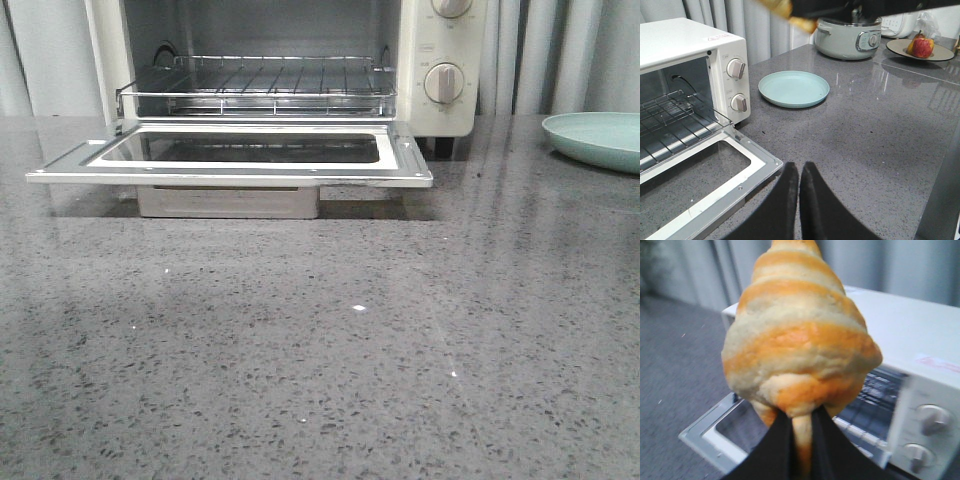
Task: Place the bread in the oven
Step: 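Carry the croissant with the right gripper into the open oven, then lower the croissant onto the wire rack and open the right gripper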
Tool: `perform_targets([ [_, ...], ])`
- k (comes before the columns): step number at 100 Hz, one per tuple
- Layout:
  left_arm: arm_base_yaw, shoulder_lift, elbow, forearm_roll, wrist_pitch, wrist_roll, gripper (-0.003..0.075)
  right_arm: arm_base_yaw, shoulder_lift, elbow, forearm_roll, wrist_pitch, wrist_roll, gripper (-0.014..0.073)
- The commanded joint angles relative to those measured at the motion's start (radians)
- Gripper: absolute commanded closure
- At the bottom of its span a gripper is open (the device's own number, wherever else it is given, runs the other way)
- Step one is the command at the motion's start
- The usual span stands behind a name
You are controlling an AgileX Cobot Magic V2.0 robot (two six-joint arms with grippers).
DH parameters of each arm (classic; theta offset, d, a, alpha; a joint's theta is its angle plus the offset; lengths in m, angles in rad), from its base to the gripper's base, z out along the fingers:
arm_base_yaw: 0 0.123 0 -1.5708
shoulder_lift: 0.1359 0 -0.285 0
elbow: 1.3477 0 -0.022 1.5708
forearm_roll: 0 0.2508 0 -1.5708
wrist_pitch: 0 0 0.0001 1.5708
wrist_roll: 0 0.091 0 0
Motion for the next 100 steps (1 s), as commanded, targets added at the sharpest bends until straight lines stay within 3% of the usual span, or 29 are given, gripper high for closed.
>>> perform_targets([
  [1, -0.009, -0.003, -0.026, -0.031, -0.051, -0.001, 0.0742, 0.095, 0.065, -0.074, -0.085, -0.021, -0.010, 0.0661],
  [13, -0.009, -0.003, -0.026, -0.031, -0.051, -0.001, 0.0742, 0.109, 0.213, -0.156, -0.108, 0.042, -0.010, 0.0661],
  [39, -0.009, -0.004, -0.026, -0.031, -0.049, -0.001, 0.0742, 0.036, 0.497, -0.398, -0.125, 0.144, -0.010, 0.0661],
  [75, -0.009, -0.004, -0.026, -0.031, -0.048, -0.001, 0.0742, -0.051, 0.729, -0.632, -0.143, 0.193, -0.010, 0.0648],
  [84, -0.009, -0.004, -0.026, -0.031, -0.048, -0.001, 0.0742, -0.070, 0.758, -0.663, -0.143, 0.206, -0.010, 0.0519],
  [100, -0.009, -0.004, -0.026, -0.031, -0.050, -0.001, 0.0742, -0.089, 0.774, -0.670, -0.143, 0.205, 0.008, 0.0082],
])
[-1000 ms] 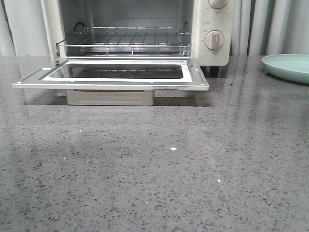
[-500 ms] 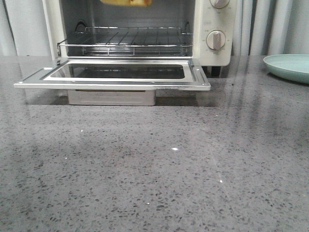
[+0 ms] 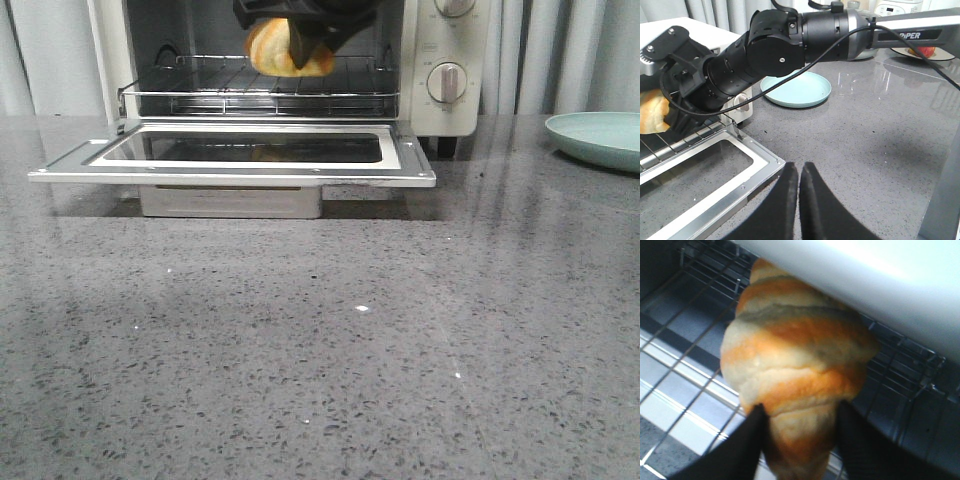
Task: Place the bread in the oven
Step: 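Lower the croissant onto the wire rack and open the right gripper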
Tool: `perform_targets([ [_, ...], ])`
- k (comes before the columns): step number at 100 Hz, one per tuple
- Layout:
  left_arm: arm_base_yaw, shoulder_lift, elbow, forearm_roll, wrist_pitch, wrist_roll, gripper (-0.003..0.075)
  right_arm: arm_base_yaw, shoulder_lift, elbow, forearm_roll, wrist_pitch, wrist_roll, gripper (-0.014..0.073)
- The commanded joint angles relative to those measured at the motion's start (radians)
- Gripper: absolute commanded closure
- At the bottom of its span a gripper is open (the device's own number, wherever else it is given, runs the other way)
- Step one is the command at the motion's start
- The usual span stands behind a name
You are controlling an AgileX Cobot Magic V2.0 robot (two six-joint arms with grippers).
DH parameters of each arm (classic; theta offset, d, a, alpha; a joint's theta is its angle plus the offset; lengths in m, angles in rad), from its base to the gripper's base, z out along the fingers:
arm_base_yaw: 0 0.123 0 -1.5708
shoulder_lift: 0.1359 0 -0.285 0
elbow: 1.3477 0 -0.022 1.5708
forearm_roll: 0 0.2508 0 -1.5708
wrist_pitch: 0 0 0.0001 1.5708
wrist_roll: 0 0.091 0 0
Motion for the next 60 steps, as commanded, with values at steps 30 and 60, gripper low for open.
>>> perform_targets([
  [30, 0.009, -0.045, -0.025, 0.061, -0.138, -0.065, 0.0742, -0.002, -0.114, -0.038, -0.024, -0.002, 0.011, 0.0129],
  [60, 0.145, -0.240, 0.064, 0.489, -0.178, -0.412, 0.0742, 0.088, -0.300, 0.009, -0.024, 0.193, -0.058, 0.0660],
])
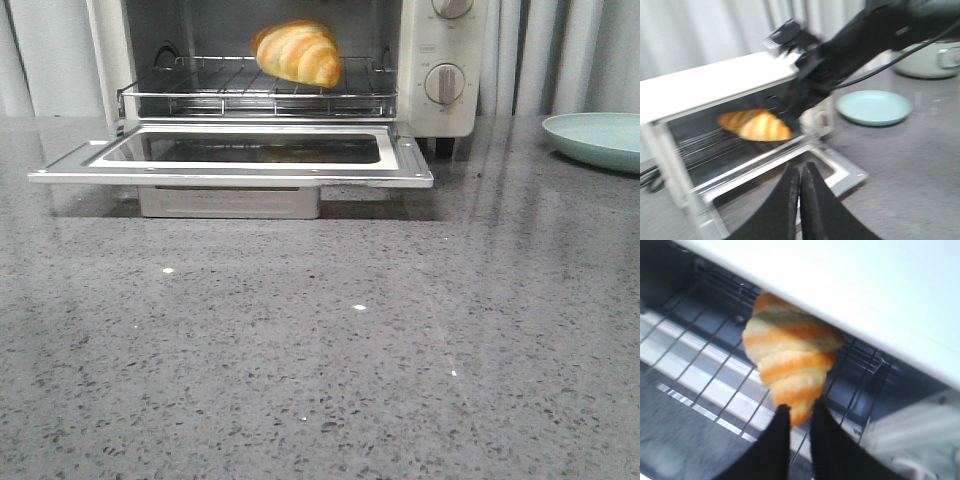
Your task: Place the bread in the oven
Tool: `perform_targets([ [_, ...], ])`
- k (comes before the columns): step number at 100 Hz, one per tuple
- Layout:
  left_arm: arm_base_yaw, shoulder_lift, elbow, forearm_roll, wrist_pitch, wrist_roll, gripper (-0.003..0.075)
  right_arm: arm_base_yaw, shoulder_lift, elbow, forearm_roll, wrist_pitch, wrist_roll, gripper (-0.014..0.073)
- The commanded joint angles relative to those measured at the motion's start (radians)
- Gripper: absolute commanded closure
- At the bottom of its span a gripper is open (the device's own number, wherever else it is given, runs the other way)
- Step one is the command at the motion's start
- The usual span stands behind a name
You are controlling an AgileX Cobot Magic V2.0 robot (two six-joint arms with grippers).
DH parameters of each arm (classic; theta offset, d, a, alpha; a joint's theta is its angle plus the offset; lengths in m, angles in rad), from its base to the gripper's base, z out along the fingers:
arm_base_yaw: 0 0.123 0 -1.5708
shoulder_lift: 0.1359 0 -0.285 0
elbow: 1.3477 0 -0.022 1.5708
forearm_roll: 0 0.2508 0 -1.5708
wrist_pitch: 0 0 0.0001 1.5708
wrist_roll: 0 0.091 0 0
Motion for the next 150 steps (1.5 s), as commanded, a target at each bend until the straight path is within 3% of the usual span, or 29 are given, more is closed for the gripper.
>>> perform_targets([
  [1, 0.050, -0.051, 0.007, 0.105, -0.068, -0.135, 0.0742, 0.037, -0.127, 0.009, -0.024, -0.019, -0.040, 0.0660],
  [20, 0.158, -0.202, 0.113, 0.160, -0.068, -0.189, 0.0742, 0.116, -0.427, 0.340, -0.025, -0.216, -0.058, 0.0659],
  [44, 0.205, -0.317, 0.242, 0.158, -0.065, -0.189, 0.0742, 0.091, -0.944, 0.922, -0.098, -0.538, -0.058, 0.0659],
  [60, 0.205, -0.323, 0.285, 0.157, -0.054, -0.189, 0.0742, 0.036, -1.249, 1.147, -0.098, -0.528, -0.056, 0.0659],
  [84, 0.205, -0.323, 0.291, 0.152, -0.051, -0.189, 0.0742, -0.038, -1.417, 1.224, -0.096, -0.468, -0.055, 0.0659],
  [150, 0.205, -0.321, 0.291, 0.152, -0.053, -0.189, 0.0741, -0.042, -1.417, 1.224, -0.094, -0.464, -0.055, 0.0661],
])
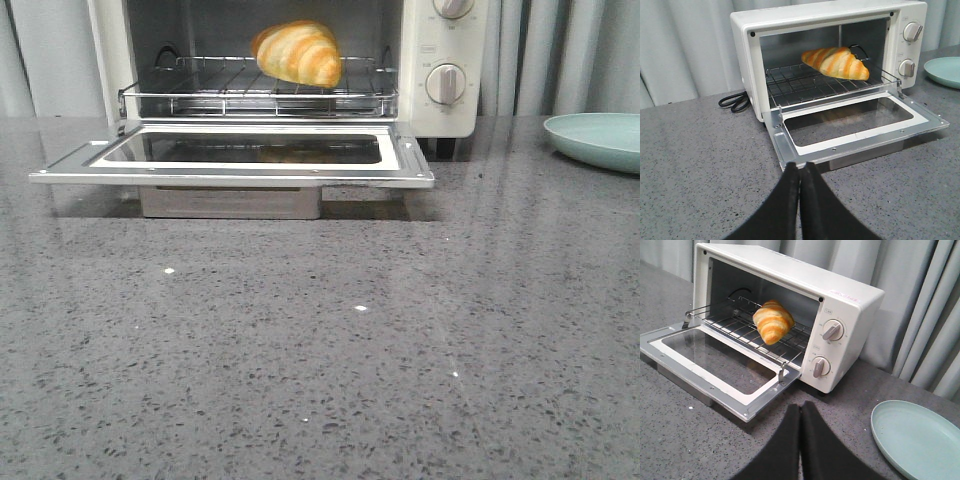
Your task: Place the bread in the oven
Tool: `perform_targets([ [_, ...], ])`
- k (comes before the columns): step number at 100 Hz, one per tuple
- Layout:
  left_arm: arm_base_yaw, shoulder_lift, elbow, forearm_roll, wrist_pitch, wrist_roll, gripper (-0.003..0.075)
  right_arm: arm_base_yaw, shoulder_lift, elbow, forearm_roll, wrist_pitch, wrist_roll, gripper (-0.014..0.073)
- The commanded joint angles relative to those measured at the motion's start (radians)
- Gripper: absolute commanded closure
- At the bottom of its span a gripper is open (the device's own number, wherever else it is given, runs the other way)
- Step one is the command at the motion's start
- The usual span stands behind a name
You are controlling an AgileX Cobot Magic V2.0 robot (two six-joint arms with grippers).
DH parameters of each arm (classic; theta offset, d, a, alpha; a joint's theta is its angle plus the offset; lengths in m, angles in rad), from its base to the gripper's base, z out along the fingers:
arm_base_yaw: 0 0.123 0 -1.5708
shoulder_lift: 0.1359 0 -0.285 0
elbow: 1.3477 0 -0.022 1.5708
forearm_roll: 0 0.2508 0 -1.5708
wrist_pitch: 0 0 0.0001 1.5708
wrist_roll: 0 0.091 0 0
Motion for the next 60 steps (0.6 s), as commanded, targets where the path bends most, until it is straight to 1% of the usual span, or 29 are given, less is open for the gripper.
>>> perform_targets([
  [1, 0.002, 0.013, -0.026, -0.019, -0.075, -0.012, 0.0741, -0.005, 0.005, -0.024, -0.019, -0.064, -0.007, 0.0661],
  [11, 0.002, 0.013, -0.026, -0.019, -0.075, -0.012, 0.0741, -0.005, 0.005, -0.024, -0.019, -0.064, -0.007, 0.0661],
  [20, 0.002, 0.013, -0.025, 0.015, -0.078, -0.012, 0.0741, -0.005, 0.005, -0.024, -0.019, -0.064, -0.007, 0.0661],
  [28, 0.002, 0.007, 0.011, 0.053, -0.107, -0.008, 0.0741, -0.005, 0.005, -0.024, -0.019, -0.064, -0.007, 0.0661],
  [34, 0.002, -0.013, 0.078, 0.071, -0.142, -0.008, 0.0741, -0.005, 0.005, -0.024, -0.019, -0.064, -0.007, 0.0661],
  [37, 0.002, -0.027, 0.117, 0.079, -0.175, -0.010, 0.0741, -0.005, 0.005, -0.024, -0.019, -0.064, -0.007, 0.0661],
  [38, 0.002, -0.035, 0.138, 0.084, -0.209, -0.010, 0.0741, -0.005, 0.005, -0.024, -0.019, -0.064, -0.007, 0.0661],
  [45, 0.002, -0.079, 0.245, 0.108, -0.336, -0.024, 0.0741, -0.005, 0.005, -0.024, -0.019, -0.064, -0.007, 0.0661],
  [47, 0.002, -0.100, 0.275, 0.125, -0.390, -0.045, 0.0741, -0.005, 0.005, -0.024, -0.019, -0.064, -0.007, 0.0661],
  [51, 0.002, -0.127, 0.320, 0.159, -0.442, -0.076, 0.0741, -0.005, 0.005, -0.024, -0.019, -0.064, -0.007, 0.0661],
  [52, 0.002, -0.133, 0.336, 0.167, -0.475, -0.093, 0.0741, -0.005, 0.005, -0.024, -0.019, -0.064, -0.007, 0.0661],
  [56, 0.002, -0.166, 0.374, 0.209, -0.517, -0.146, 0.0741, -0.005, 0.005, -0.024, -0.019, -0.064, -0.007, 0.0661],
  [60, 0.005, -0.196, 0.411, 0.221, -0.546, -0.186, 0.0741, -0.005, 0.005, -0.024, -0.019, -0.064, -0.007, 0.0661],
])
